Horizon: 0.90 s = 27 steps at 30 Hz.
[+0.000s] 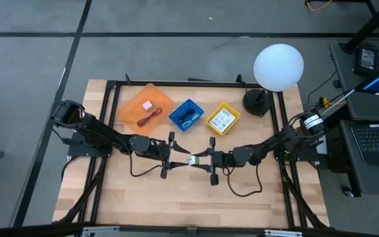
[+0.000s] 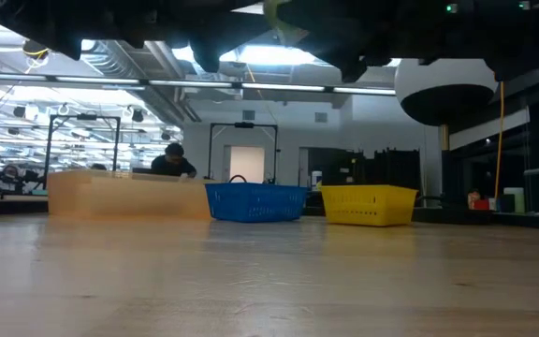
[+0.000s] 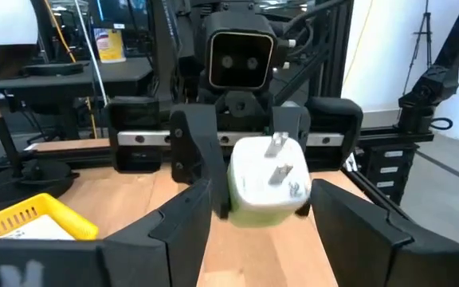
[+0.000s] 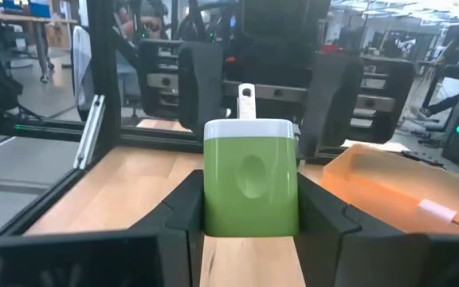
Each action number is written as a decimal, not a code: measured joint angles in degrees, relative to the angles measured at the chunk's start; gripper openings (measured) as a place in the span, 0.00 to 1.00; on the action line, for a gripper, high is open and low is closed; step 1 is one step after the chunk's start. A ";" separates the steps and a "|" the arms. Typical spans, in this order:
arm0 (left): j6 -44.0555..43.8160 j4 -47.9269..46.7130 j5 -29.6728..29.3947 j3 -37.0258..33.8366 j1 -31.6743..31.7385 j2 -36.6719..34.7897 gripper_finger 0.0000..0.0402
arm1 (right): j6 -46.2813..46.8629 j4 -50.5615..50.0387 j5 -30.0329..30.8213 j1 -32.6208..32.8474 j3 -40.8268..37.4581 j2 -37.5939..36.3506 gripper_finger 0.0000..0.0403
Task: Pick and place items into bin
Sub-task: Put the green charger adapter into the orange bin
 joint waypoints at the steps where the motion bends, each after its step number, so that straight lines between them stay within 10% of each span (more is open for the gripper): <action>1: -0.02 0.01 -0.03 0.00 0.00 0.00 0.52 | 0.02 -1.02 -0.11 -0.25 0.52 0.02 0.31; 27: 0.56 0.84 -0.25 0.00 0.07 -0.02 0.51 | -0.02 -1.81 -4.88 -4.01 2.41 0.07 0.31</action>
